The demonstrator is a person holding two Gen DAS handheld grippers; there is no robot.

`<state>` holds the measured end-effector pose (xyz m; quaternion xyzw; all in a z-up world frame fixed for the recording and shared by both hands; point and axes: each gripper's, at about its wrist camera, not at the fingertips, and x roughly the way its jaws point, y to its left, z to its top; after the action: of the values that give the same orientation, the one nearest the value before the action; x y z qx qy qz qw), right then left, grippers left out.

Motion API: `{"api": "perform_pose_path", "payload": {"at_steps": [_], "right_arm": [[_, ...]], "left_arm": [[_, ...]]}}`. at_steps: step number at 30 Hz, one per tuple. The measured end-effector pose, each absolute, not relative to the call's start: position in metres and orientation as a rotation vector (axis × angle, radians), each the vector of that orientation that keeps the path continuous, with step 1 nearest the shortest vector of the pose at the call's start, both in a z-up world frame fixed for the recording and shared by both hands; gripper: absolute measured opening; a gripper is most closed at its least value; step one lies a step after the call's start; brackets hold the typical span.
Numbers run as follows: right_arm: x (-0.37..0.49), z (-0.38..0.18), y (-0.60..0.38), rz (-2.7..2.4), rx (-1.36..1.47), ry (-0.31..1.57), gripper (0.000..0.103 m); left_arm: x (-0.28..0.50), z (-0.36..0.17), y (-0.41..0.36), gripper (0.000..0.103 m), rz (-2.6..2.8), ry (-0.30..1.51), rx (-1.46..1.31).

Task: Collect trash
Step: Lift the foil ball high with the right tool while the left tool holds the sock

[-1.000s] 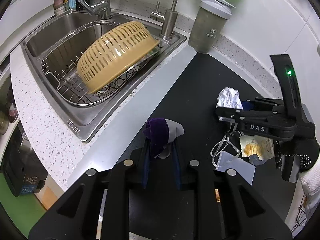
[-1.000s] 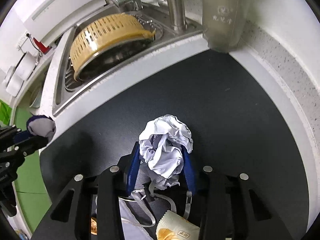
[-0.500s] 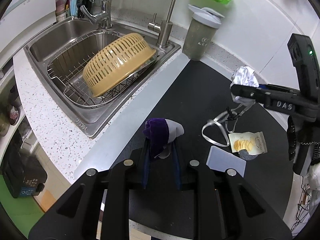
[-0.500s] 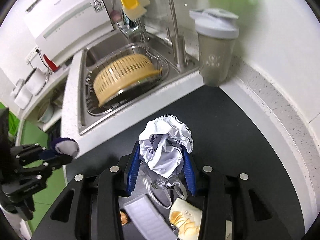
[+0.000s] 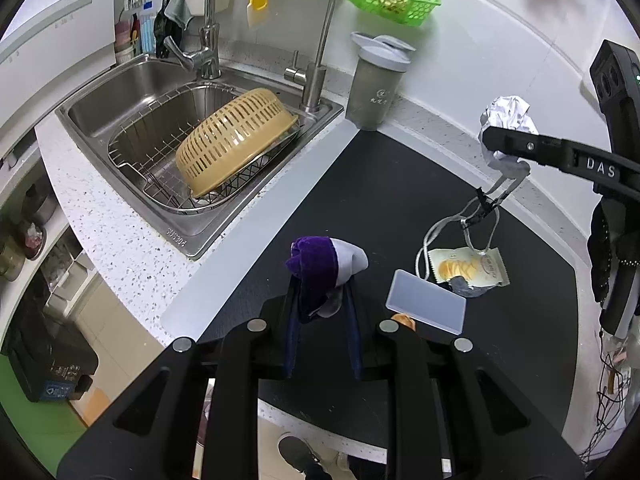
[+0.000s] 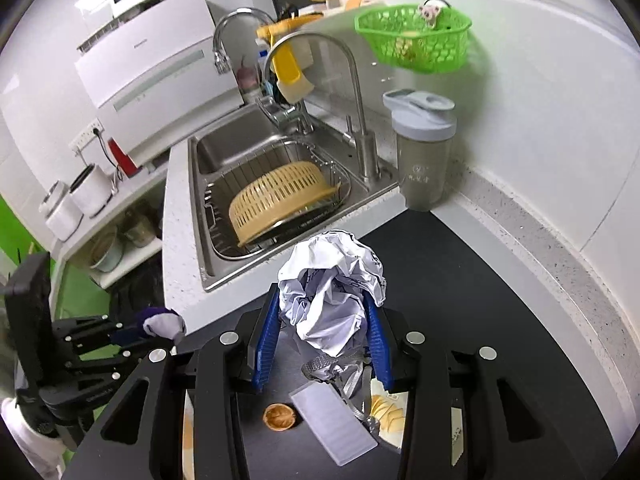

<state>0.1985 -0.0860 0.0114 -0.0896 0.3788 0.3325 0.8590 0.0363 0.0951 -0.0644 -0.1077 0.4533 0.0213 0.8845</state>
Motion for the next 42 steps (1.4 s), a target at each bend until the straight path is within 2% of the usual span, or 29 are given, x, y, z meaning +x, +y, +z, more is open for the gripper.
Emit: {"api": "perform_pose_path", "payload": {"at_steps": [10, 22, 30, 42], "right_arm": [[0.187, 0.034, -0.095, 0.728, -0.101, 0.753, 0.039], [0.187, 0.068, -0.119, 0.862, 0.163, 0.647, 0.039], [0.198, 0.067, -0.136, 0.941, 0.371, 0.652, 0.039], [0.187, 0.07, -0.151, 0.98, 0.422, 0.505, 0.039]], "left_arm": [[0.019, -0.05, 0.09, 0.02, 0.035, 0.904, -0.232], [0.01, -0.042, 0.089, 0.02, 0.036, 0.882, -0.237], [0.01, -0.041, 0.082, 0.02, 0.031, 0.88, -0.237], [0.008, -0.044, 0.077, 0.02, 0.03, 0.888, -0.239]]}}
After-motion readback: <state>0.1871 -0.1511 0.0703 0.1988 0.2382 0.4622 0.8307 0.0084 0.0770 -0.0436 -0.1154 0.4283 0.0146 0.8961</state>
